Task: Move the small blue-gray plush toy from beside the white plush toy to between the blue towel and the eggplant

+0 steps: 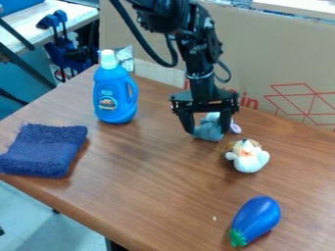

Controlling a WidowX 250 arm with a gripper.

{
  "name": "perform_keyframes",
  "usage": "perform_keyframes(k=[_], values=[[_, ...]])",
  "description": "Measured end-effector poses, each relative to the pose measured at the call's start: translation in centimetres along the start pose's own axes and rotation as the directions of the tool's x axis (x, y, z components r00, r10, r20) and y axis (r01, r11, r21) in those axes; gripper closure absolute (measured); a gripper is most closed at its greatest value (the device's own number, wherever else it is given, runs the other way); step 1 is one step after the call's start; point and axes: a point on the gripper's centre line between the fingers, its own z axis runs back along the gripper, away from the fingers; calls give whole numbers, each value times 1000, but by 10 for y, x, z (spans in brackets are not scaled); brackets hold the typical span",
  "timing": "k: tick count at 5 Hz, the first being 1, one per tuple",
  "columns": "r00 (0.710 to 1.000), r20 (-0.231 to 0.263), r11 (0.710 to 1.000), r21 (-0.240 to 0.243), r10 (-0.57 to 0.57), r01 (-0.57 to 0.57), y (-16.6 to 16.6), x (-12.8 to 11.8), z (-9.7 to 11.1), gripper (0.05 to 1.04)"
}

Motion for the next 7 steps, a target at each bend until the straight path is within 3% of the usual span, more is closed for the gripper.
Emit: perform_keyframes(k=[2,3,5,6,7], values=[[999,-4,998,24,51,-51,9,7,-26,115],[999,9,999,8,47,-47,11,6,-23,304],[1000,0,999,-37,8,-8,14,-14,-8,576],[999,26,998,-51,32,-30,16,-23,13,596],[994,63,996,-33,90,-88,29,-46,31,597]])
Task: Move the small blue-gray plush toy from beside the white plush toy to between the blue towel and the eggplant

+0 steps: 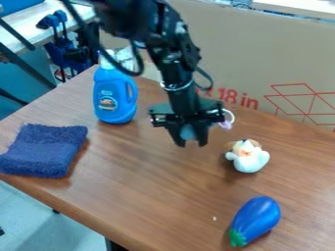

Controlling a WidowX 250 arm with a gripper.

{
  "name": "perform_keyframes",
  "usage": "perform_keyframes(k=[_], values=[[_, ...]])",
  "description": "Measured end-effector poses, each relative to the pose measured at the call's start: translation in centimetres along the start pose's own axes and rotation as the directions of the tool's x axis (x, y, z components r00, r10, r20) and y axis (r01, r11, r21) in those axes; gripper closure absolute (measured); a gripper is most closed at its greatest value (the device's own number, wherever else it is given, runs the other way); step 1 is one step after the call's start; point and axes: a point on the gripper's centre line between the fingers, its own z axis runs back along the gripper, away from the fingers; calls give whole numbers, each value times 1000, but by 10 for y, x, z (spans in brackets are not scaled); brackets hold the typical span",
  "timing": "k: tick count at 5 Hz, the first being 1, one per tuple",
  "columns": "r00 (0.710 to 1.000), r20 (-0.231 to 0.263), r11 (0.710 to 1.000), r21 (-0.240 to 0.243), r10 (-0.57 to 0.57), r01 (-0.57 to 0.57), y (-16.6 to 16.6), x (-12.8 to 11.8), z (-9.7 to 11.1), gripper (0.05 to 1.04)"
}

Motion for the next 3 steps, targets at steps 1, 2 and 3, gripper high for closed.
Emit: perform_keyframes(k=[1,2,3], values=[[999,-10,997,69,-38,39,13,-22,25,596],[994,-105,960,280,14,16,48,-61,24,596],[982,-181,935,353,49,18,83,-99,16,597]])
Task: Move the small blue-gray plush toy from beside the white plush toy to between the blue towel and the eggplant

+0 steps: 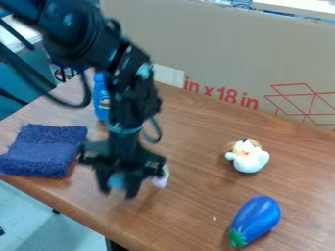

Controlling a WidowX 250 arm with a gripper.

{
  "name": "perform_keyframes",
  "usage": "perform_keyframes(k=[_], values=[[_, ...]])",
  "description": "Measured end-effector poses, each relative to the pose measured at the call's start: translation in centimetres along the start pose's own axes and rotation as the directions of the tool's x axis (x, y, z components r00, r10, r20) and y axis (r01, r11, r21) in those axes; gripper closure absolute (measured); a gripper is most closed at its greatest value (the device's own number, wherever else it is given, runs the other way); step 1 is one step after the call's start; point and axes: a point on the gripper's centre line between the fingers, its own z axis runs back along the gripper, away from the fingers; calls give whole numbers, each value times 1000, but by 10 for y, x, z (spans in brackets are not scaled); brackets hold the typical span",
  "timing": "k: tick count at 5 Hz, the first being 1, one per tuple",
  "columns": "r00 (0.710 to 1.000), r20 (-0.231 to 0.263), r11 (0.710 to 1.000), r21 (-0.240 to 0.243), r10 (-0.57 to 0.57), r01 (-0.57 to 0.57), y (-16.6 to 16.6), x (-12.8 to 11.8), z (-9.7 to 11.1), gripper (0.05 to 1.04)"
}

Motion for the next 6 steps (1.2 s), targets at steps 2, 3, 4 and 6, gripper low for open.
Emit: perform_keyframes(k=[2,3,4,6], values=[[997,-83,998,60,9,-4,15,12,-26,598],[998,-54,999,39,28,-26,14,21,-25,529],[999,1,998,-29,49,-49,7,28,-16,208],[976,190,982,-176,101,-68,-1,24,53,73]])
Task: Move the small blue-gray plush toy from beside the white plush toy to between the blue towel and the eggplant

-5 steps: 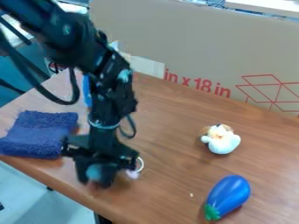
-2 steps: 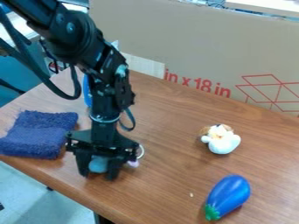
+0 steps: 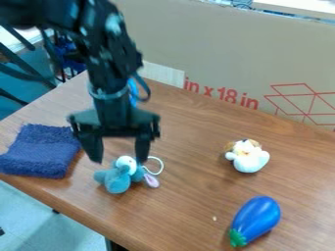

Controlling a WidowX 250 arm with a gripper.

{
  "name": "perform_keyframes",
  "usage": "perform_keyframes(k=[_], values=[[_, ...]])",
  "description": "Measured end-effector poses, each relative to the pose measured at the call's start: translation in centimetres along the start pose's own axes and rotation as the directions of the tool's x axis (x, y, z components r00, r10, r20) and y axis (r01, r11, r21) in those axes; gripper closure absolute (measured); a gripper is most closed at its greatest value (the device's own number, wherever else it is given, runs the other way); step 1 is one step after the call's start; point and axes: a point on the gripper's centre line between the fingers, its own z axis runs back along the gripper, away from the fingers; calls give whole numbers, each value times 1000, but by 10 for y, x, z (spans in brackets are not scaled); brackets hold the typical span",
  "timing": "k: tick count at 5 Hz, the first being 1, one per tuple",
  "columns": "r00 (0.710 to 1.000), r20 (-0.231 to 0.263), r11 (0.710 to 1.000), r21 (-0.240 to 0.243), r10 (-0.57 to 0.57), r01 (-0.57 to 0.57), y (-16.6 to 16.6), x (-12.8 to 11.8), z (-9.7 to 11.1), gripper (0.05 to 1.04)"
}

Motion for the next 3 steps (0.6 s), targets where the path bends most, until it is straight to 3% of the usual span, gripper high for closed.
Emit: perform_keyframes(k=[1,2,3], values=[[994,-63,996,-1,-90,90,4,-6,16,78],[920,-221,937,58,-324,344,-17,8,11,78],[772,-317,795,84,-550,601,-43,15,2,79]])
